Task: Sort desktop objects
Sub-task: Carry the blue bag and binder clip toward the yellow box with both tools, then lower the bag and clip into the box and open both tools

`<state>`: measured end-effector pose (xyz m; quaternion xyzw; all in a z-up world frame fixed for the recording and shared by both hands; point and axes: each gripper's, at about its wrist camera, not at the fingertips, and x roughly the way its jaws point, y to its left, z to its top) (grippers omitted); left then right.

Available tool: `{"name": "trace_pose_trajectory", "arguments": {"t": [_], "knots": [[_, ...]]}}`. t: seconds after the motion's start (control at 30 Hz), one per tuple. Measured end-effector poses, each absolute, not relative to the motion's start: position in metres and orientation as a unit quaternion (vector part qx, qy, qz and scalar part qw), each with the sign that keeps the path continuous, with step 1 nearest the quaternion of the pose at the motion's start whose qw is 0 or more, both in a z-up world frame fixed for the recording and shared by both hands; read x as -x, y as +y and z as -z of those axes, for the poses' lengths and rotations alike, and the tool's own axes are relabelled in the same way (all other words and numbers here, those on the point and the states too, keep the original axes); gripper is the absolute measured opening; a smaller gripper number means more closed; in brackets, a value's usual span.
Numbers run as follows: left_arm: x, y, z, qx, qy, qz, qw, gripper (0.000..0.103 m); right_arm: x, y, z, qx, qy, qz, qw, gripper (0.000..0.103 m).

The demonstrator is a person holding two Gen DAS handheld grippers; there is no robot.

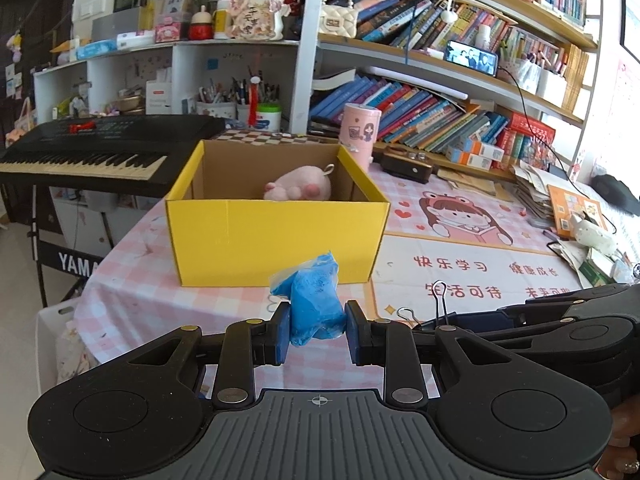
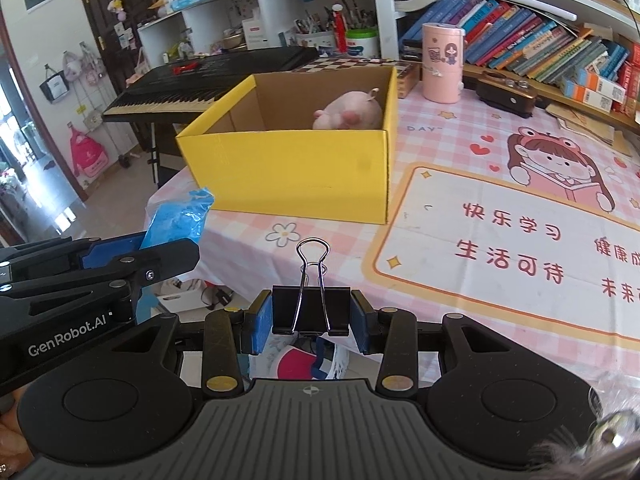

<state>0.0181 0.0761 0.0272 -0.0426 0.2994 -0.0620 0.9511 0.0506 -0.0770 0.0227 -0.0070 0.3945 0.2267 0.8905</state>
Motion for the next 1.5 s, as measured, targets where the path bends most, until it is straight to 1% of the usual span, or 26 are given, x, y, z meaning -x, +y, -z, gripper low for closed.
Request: {"name": "trace_pose_trajectory", "arguments": {"t": [0.33,0.5,0.63,0.83,1.03,1.17,1.33,1.5], "knots": [[-0.03,0.081,-0.026,0.055,0.298,0.042,0.952,0.026,-0.069,-0.069,-0.024,0.024,0.39,-0.244,0.888,0.038],[-0.045,0.088,-0.034,0.053,0.283,0.016,0.958,0.026,-0.091,-0.059,-0.031,0.035,0.363,-0.271,0.891,0.038],[-0.067,0.093,-0.042,0.053,0.268,-0.002,0.962,0.026,-0.118,-0.054,-0.044,0.043,0.333,-0.286,0.898,0.038],[-0.108,0.098,-0.055,0.054,0.244,-0.016,0.968,0.026,-0.167,-0.05,-0.058,0.042,0.312,-0.297,0.902,0.038],[-0.153,0.102,-0.059,0.053,0.244,-0.024,0.968,0.026,-0.215,-0.038,-0.064,0.057,0.297,-0.313,0.9,0.038],[-0.19,0.106,-0.05,0.043,0.268,-0.027,0.962,0.026,-0.249,-0.022,-0.052,0.089,0.304,-0.318,0.894,0.038],[-0.235,0.114,-0.028,0.043,0.323,-0.022,0.945,0.026,-0.289,0.002,-0.028,0.155,0.333,-0.328,0.87,0.038],[-0.262,0.115,-0.006,0.037,0.37,-0.016,0.928,0.026,-0.319,0.018,-0.007,0.217,0.36,-0.325,0.847,0.038]]}}
